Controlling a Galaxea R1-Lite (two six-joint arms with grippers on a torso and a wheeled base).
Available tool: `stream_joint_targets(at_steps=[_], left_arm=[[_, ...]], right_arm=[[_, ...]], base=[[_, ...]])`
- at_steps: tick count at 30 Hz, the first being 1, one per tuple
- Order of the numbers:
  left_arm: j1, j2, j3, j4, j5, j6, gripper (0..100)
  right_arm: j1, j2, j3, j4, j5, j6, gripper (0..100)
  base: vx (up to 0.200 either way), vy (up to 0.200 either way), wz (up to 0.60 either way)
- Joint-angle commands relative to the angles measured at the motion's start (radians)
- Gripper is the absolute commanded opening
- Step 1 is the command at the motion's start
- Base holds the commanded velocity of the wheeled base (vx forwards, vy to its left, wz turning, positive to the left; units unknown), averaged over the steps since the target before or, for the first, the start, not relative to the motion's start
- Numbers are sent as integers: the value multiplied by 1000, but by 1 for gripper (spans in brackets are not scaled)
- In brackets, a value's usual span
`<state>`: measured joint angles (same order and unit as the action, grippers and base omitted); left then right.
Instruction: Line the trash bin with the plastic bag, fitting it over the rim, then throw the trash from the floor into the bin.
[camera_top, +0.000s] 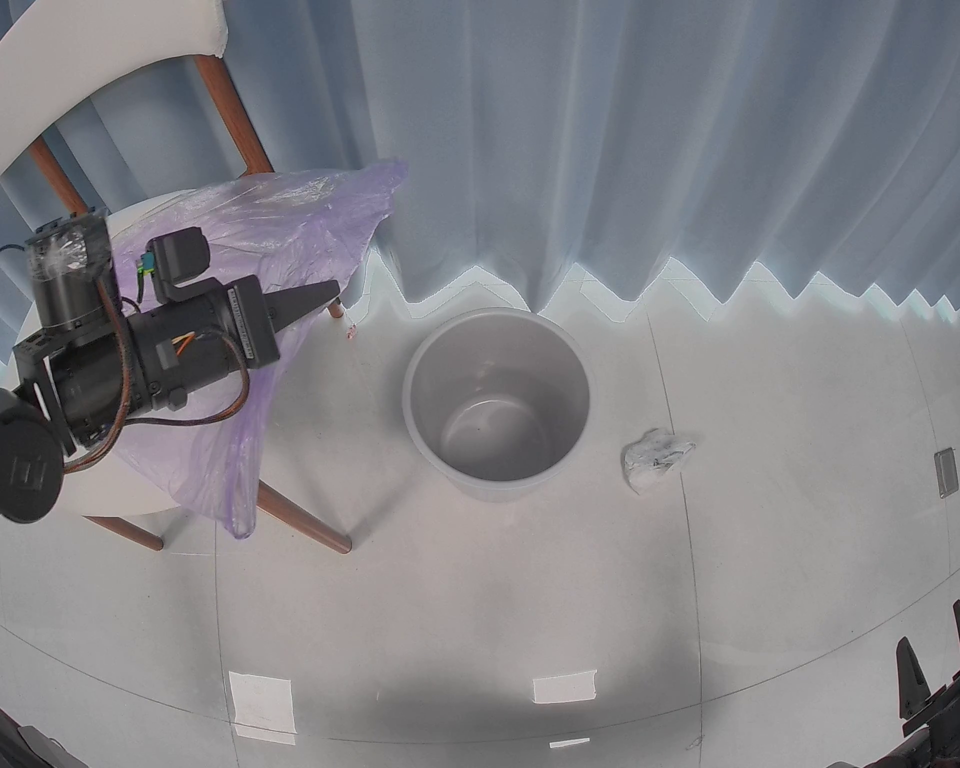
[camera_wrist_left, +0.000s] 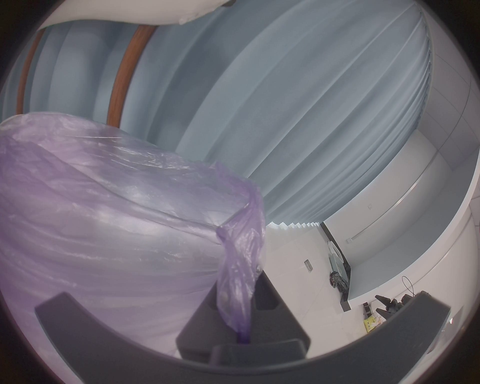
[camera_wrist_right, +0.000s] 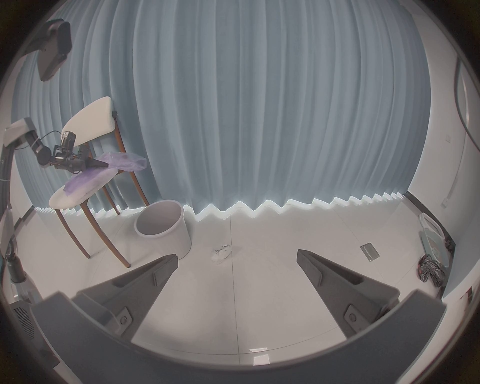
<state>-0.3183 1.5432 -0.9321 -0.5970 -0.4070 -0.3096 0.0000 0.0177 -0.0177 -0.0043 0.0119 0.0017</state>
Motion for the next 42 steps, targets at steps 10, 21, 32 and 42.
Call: stream_joint_targets(at_steps=[10,21,32,42], left_arm=[[-81,275,-73,-336,37,29,0],[-113,298,-74,-369,36,-83,0],[-208,218,-7,-383,-70,-266,0],[-265,121,12,-475,-119,-520,0]], right_arm=[[0,-18,18,0,0,1,100],[0,-18,18,0,0,0,100],[0,-18,18,0,0,0,100],[0,-18,18,0,0,0,100]], base=[[0,0,0],[0,0,0],[0,0,0],[0,0,0]])
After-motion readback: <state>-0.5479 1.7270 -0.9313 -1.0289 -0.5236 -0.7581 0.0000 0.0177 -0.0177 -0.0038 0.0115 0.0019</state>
